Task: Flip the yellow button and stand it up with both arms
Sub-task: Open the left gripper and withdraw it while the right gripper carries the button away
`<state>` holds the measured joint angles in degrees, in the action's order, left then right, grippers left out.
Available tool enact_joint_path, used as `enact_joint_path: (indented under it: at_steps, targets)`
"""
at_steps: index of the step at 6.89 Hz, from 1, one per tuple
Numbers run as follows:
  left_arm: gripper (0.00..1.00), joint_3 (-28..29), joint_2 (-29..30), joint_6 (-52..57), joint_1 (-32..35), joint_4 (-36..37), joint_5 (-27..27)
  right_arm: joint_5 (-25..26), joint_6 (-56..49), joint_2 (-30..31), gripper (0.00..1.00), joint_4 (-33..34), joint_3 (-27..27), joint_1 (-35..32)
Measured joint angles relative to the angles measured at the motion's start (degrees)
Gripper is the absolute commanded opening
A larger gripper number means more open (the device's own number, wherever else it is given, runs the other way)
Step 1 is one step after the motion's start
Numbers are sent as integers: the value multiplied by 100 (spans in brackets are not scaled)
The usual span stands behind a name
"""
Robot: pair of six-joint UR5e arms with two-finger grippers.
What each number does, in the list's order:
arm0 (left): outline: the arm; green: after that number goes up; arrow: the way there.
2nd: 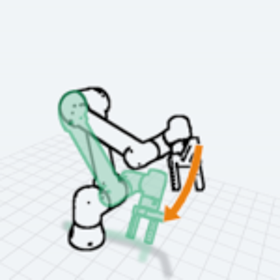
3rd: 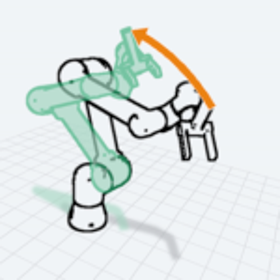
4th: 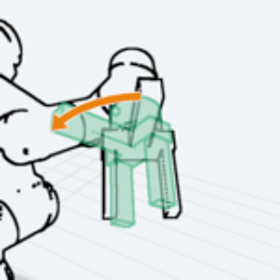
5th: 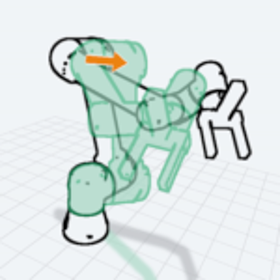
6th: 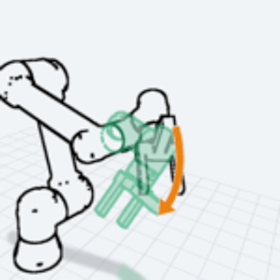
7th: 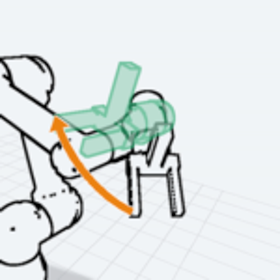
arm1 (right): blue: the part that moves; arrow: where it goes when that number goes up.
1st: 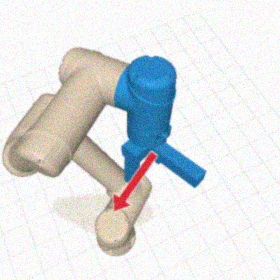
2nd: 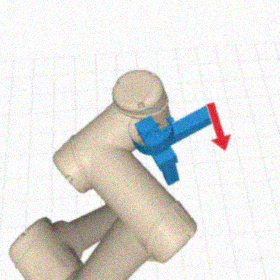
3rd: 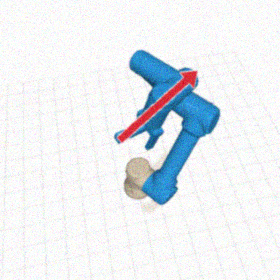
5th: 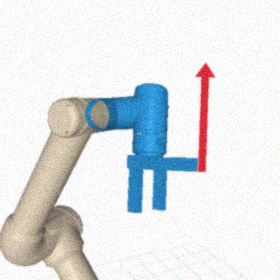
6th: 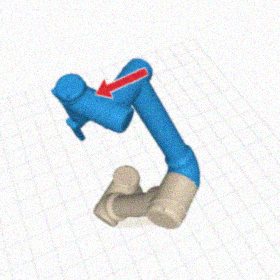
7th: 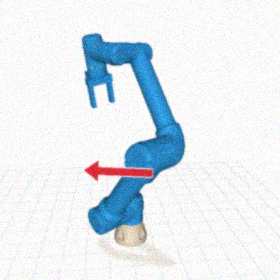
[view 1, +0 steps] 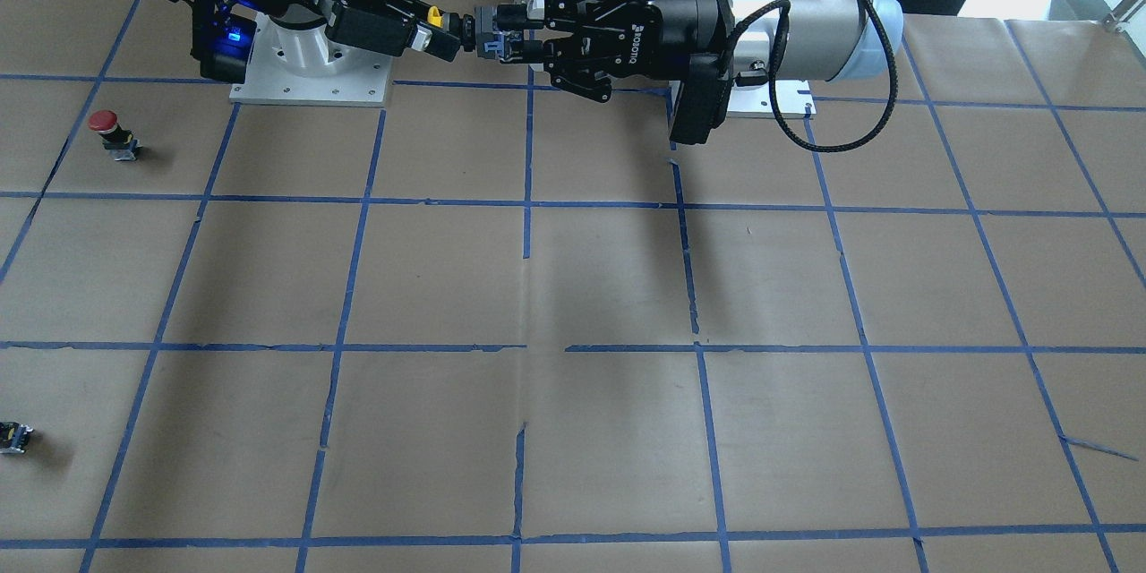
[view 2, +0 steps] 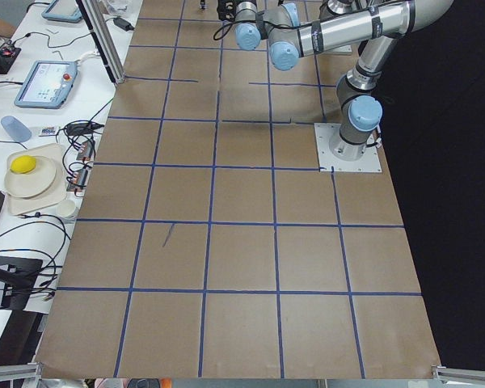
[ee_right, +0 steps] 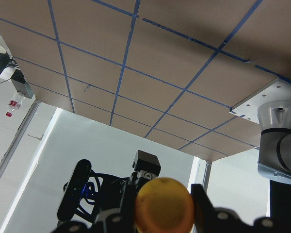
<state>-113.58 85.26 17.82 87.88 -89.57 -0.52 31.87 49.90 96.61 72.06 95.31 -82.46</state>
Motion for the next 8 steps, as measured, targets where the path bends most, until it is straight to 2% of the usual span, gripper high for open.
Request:
enact_joint_path:
  at_steps: [4,5,6,7,8]
  targets:
    - [84,71,-14,-247,-18,38,-81,179,-23,-30,23,19,-13,121]
    - [84,138,-19,-405,-55,223,-436,402,-143,-39,23,40,-14,350]
    - [84,218,-17,-629,-119,555,-1103,797,-512,-55,23,32,-2,657]
    - [84,284,4,-771,-222,801,-1777,1373,-1146,-75,23,3,20,969]
    - [84,388,50,-851,-341,885,-2485,2060,-1952,-97,19,3,47,1279]
